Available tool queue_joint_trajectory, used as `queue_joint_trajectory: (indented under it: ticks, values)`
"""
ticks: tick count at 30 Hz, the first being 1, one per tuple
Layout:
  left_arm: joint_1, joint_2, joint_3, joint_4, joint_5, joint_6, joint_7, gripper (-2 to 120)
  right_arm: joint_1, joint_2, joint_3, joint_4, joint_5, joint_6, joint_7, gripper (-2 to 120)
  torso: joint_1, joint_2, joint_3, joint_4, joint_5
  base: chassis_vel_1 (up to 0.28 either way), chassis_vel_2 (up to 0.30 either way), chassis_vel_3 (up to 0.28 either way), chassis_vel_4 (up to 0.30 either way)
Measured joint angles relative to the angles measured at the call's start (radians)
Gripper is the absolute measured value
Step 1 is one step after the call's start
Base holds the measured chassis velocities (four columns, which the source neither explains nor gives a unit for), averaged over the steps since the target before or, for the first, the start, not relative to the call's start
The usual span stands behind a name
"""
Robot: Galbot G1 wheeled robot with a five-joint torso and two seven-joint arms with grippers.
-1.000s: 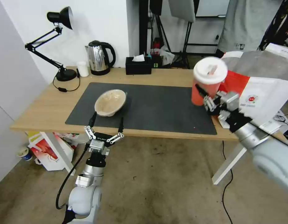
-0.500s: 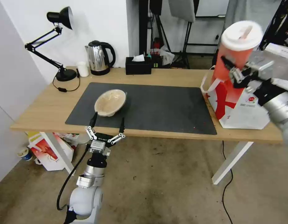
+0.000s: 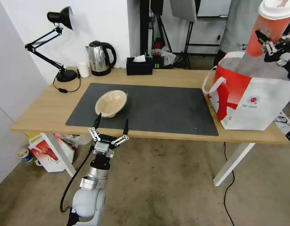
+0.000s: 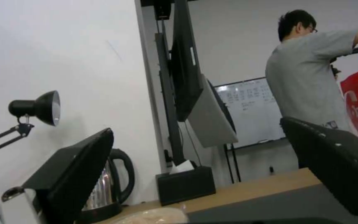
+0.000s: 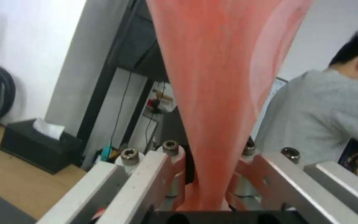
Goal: Pick up the trash from the table and place it into the takeout bag.
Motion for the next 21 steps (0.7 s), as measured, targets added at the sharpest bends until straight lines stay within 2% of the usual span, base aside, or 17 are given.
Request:
queue_joint_trajectory:
  ticks: [2, 9, 12, 21]
  values:
    - [0.0, 0.001, -0.001, 0.002, 0.0, 0.0, 0.001, 100, 0.068, 0.018, -0.086, -0.04, -0.019, -0.004, -0.002, 6, 0.0, 0.0, 0.0, 0.0, 0.0, 0.0, 0.0, 0.0, 0.0]
    - [0.001, 0.003, -0.008, 0.005, -0.001, -0.001, 0.002, 100, 0.195, 0.047, -0.208, -0.101, -0.041, -0.017, -0.002, 6, 0.0, 0.0, 0.0, -0.0001, 0.0, 0.0, 0.0, 0.0, 0.0]
    - [0.001, 0.002, -0.013, 0.005, -0.002, -0.001, 0.002, 100, 0.311, 0.078, -0.299, -0.153, -0.053, -0.031, -0.003, 6, 0.0, 0.0, 0.0, 0.0, 0.0, 0.0, 0.0, 0.0, 0.0]
    - [0.002, -0.003, -0.016, 0.008, -0.002, -0.003, 0.003, 100, 0.437, 0.16, -0.423, -0.227, -0.106, -0.041, -0.001, 6, 0.0, 0.0, 0.0, 0.0001, -0.0001, 0.0, 0.0, 0.0, 0.0]
